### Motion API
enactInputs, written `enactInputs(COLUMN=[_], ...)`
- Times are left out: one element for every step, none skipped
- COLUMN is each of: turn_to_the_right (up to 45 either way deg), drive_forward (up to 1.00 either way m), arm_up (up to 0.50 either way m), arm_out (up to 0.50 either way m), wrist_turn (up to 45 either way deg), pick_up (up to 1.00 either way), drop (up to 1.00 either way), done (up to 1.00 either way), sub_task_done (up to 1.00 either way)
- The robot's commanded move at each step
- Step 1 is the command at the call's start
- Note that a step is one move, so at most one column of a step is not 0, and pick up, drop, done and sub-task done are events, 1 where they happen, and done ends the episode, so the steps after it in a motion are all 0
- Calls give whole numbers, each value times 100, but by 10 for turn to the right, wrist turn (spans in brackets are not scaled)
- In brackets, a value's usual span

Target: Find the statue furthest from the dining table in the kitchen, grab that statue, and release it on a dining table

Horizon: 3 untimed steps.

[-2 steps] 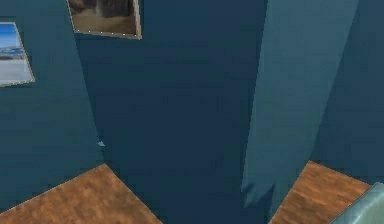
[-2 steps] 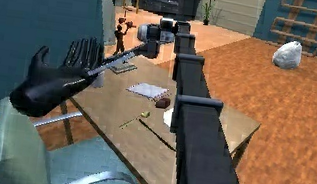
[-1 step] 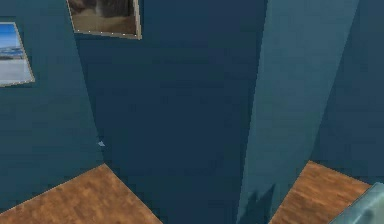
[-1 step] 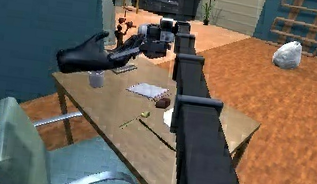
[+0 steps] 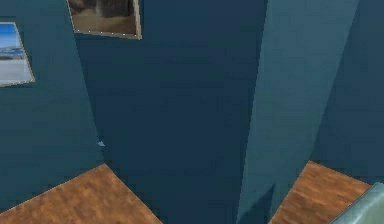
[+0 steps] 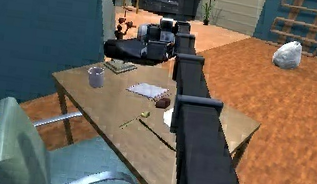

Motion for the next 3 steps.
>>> enactInputs(turn_to_the_right=[0, 0, 0], drive_forward=[0, 0, 0], arm_up=[-4, -32, 0], arm_out=[0, 0, 0], wrist_turn=[0, 0, 0], pick_up=[0, 0, 0], drop=[0, 0, 100], done=[0, 0, 0], sub_task_done=[0, 0, 0])
